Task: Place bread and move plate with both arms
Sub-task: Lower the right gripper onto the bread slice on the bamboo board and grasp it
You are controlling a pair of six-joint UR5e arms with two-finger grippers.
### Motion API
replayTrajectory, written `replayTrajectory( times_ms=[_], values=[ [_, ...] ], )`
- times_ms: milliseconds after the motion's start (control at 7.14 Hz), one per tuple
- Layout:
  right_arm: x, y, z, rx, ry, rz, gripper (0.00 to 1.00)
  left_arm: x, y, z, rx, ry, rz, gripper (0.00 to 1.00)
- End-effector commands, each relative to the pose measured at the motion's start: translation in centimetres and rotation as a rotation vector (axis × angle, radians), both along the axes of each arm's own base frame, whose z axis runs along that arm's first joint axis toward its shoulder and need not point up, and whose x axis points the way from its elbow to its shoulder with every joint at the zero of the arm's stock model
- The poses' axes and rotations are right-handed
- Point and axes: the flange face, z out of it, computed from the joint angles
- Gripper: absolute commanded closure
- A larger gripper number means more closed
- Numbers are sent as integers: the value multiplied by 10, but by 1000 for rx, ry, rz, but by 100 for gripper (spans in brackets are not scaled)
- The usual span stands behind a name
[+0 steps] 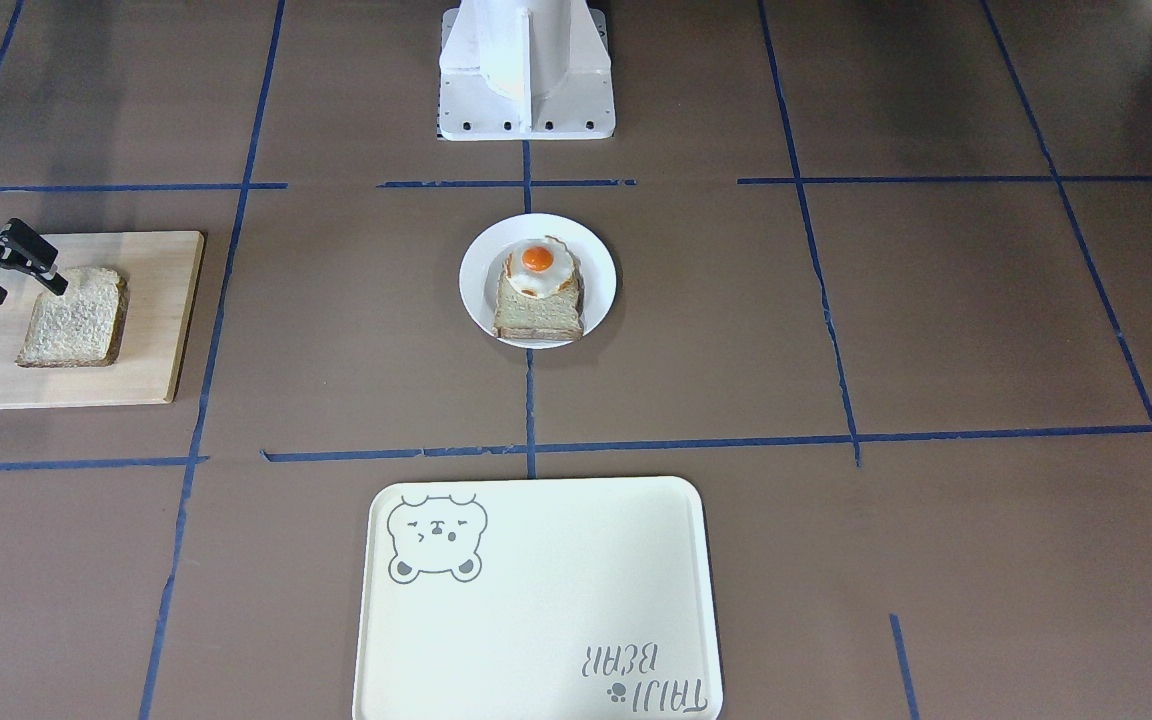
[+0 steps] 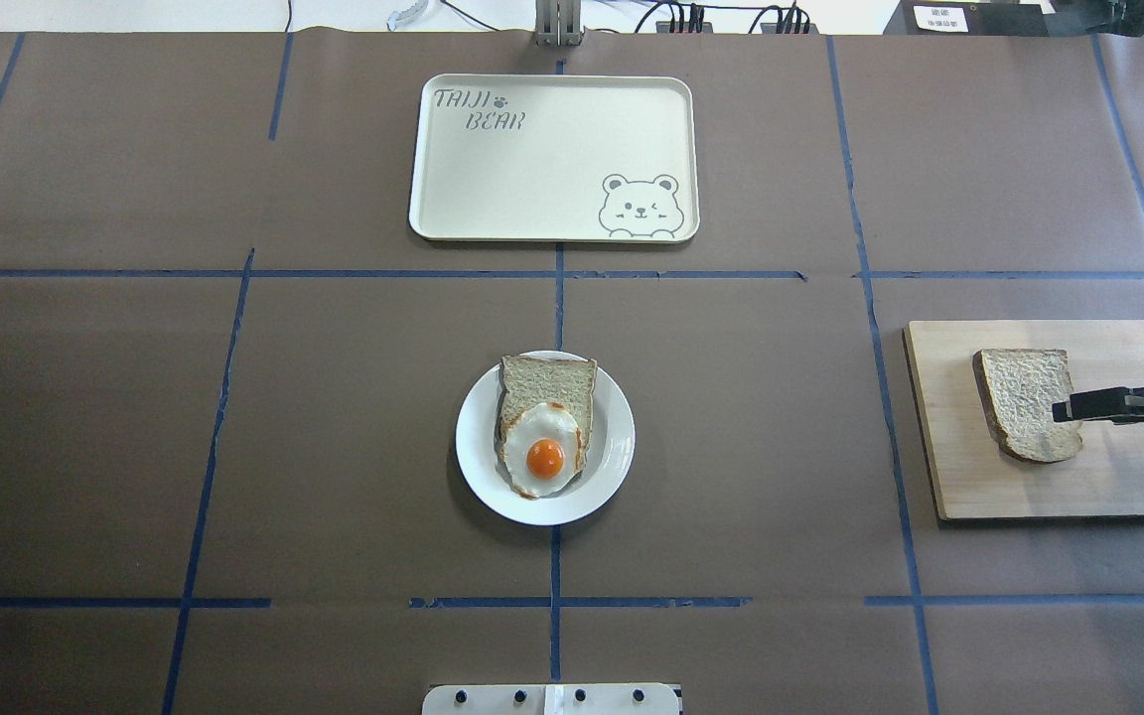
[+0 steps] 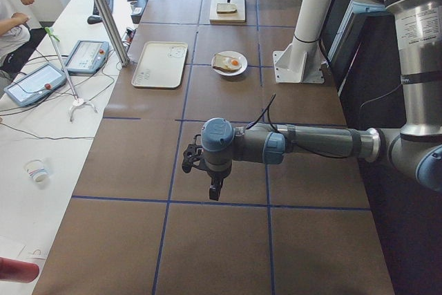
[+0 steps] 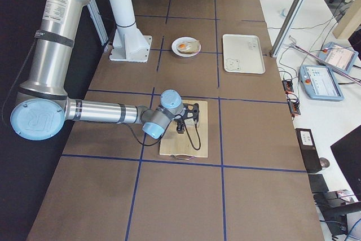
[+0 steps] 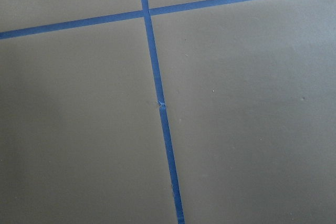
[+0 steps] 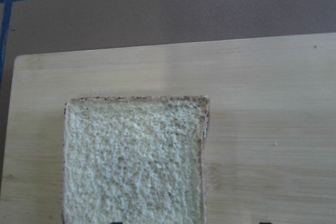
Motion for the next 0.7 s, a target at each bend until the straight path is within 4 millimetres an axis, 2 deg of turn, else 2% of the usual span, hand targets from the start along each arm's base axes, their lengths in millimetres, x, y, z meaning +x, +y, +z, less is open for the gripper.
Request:
replayTrajectory(
  times_ms=[0, 280, 420, 561],
  values=[
    [-7, 3, -1, -2, -3, -17, 18, 0, 0, 0, 1, 0, 0, 0],
    [-11, 4, -3, 1, -6, -26, 20, 0, 0, 1, -1, 0, 0, 0],
    [-11, 4, -3, 0, -6, -25, 32, 0, -1, 1, -1, 0, 0, 0],
    [-12, 5, -3, -4, -6, -29, 50, 0, -1, 1, -1, 0, 0, 0]
  ],
)
